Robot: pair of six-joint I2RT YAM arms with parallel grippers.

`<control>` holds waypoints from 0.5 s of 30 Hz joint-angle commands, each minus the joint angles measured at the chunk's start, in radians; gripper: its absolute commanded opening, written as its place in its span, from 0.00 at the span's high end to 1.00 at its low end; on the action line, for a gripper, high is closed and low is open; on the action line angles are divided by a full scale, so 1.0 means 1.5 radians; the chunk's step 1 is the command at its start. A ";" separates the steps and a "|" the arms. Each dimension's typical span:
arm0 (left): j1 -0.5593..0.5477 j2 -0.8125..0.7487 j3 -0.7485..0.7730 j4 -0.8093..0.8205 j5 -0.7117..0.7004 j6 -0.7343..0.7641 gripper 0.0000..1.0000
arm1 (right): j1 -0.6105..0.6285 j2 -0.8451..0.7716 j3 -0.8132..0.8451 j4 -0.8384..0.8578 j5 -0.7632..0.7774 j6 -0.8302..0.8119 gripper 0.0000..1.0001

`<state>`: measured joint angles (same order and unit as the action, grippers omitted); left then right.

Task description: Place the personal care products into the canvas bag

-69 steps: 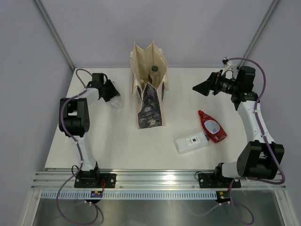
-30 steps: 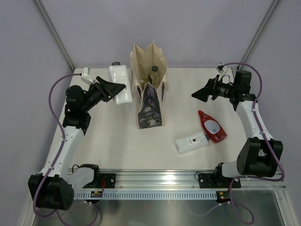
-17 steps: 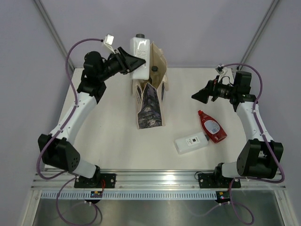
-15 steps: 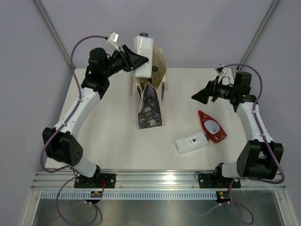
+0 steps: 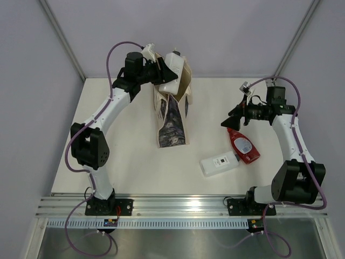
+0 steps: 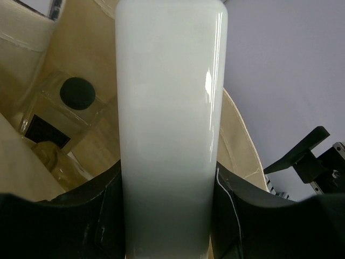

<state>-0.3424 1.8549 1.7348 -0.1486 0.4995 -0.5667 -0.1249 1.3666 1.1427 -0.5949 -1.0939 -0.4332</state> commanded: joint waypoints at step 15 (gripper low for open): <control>-0.016 -0.101 0.004 0.037 -0.017 0.115 0.08 | 0.170 0.086 0.082 -0.416 0.138 -0.692 0.01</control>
<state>-0.3622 1.7817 1.7344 -0.1398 0.4892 -0.4629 0.0521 1.6138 1.3300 -1.2430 -0.9909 -1.4506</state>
